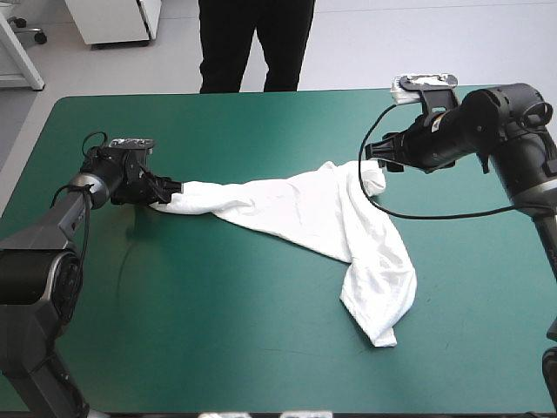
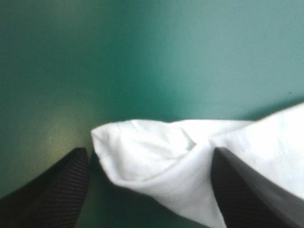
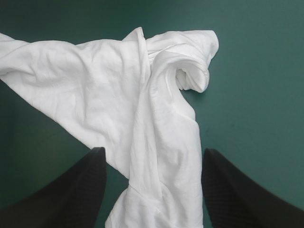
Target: Fold the cloth
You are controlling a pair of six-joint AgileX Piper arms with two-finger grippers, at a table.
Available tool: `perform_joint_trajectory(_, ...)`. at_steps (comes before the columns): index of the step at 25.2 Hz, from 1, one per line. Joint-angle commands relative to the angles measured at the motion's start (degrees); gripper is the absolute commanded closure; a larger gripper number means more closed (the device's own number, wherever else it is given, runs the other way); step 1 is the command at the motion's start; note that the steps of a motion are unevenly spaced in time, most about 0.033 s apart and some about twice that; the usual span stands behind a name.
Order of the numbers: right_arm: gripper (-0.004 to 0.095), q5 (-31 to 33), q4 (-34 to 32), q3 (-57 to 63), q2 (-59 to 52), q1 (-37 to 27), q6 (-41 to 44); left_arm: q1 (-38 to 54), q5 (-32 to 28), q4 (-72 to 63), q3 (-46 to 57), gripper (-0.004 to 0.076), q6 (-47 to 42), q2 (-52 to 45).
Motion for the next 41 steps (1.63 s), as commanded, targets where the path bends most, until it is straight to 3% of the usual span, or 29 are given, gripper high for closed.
perform_joint_trajectory(1,0.0345,-0.07,1.65,-1.44,-2.3,-0.31,-0.68,-0.05,-0.83,-0.47,-1.44,0.0227,0.26,-1.1)
perform_joint_trajectory(3,0.0345,-0.07,2.27,-1.44,-2.6,-0.31,-1.15,-0.05,-0.6,-0.87,-1.44,0.0321,0.26,-0.79)
perform_joint_trajectory(5,0.0345,0.02,2.28,-0.7,-3.5,-0.31,-1.81,-0.05,-0.46,-0.98,-1.44,0.0479,0.26,-0.79)
perform_joint_trajectory(7,0.0344,0.02,3.21,4.44,-6.71,-0.31,-1.81,-0.05,0.21,-0.85,-1.44,0.0728,0.44,-0.92)
perform_joint_trajectory(13,0.0344,0.02,3.65,26.25,-18.03,-0.19,-0.65,-0.05,-0.06,-0.95,-1.44,0.0731,0.44,-0.92)
perform_joint_trajectory(15,0.0344,0.02,5.06,30.87,-20.09,3.12,0.41,-0.05,-0.06,-0.84,-1.44,0.0731,0.44,-0.92)
perform_joint_trajectory(19,0.0344,-0.57,-4.69,35.81,-20.56,20.18,9.38,-0.05,-0.28,-0.94,-1.44,0.0733,0.44,-0.92)
perform_joint_trajectory(22,0.0344,-2.39,-8.63,38.75,-20.56,27.27,15.37,-0.05,-0.17,-0.84,-1.44,0.0733,0.44,-0.92)
perform_joint_trajectory(26,0.0344,-7.3,-8.87,44.14,-20.22,33.01,19.96,-0.05,-0.63,-0.84,-1.44,0.0733,0.33,-0.92)
perform_joint_trajectory(33,0.0344,-16.23,-12.98,53.72,-17.92,35.03,25.74,-0.05,-0.63,-0.92,-1.44,0.0733,0.33,-0.92)
perform_joint_trajectory(41,0.0345,-24.15,-16.82,55.48,-10.94,35.03,28.67,-0.05,-0.59,-1.58,-1.44,0.0733,0.33,-0.92)
